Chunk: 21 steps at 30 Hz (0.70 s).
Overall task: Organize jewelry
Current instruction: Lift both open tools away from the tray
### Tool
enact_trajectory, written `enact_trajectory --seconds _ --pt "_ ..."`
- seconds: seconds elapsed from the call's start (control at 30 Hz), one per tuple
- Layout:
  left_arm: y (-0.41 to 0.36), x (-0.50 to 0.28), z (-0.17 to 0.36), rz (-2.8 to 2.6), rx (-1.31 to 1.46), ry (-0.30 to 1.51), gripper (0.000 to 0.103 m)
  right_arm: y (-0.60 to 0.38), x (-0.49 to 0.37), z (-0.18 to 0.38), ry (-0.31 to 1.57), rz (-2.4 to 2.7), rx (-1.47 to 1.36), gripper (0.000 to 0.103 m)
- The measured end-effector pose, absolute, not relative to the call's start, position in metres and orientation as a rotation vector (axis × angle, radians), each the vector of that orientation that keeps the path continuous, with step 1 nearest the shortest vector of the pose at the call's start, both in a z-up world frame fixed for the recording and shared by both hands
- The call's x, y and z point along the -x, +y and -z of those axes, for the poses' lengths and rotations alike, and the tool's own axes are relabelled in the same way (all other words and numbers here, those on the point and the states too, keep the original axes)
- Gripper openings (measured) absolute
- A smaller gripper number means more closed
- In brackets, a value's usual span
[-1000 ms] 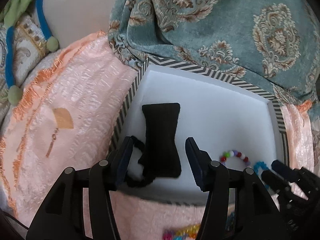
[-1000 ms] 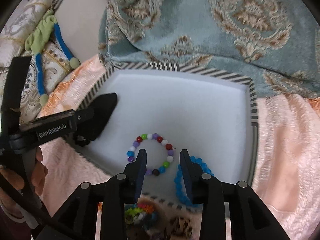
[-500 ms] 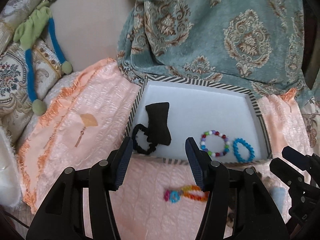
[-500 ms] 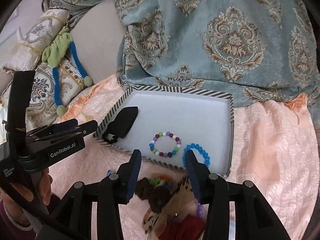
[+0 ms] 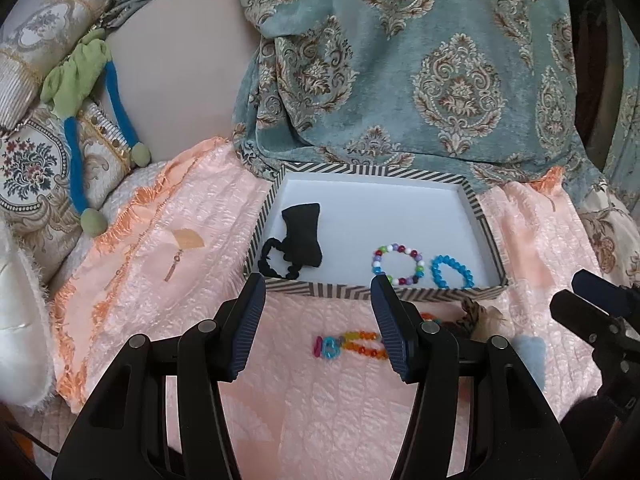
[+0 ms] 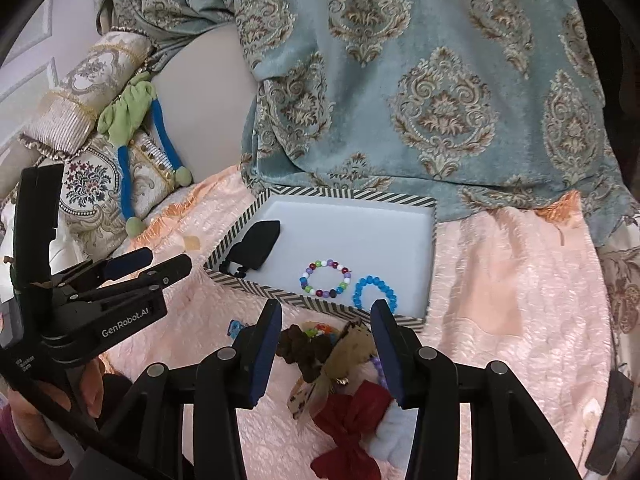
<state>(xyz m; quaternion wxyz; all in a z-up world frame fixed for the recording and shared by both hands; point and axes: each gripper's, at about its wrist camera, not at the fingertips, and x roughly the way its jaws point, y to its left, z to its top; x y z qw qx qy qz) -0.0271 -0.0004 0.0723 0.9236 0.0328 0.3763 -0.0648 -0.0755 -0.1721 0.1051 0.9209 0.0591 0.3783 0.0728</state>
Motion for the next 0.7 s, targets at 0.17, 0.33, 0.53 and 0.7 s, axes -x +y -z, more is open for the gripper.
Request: enact_trajectory --seconds 0.17,0.33,0.53,0.7 --pt "0.006 0.038 -0.080 0.152 -0.035 0.771 0.055 -0.186 0.094 -0.110 0.768 -0.120 -0.139 0.045" --pt "0.011 0.046 -0.083 0.161 -0.019 0.777 0.055 -0.198 0.106 -0.107 0.776 -0.103 -0.158 0.046" --pt "0.008 0.047 -0.072 0.191 -0.009 0.827 0.055 -0.206 0.110 -0.090 0.817 -0.138 -0.217 0.046" --pt "0.007 0.039 -0.062 0.192 -0.009 0.858 0.055 -0.195 0.094 -0.061 0.890 -0.195 -0.240 0.046"
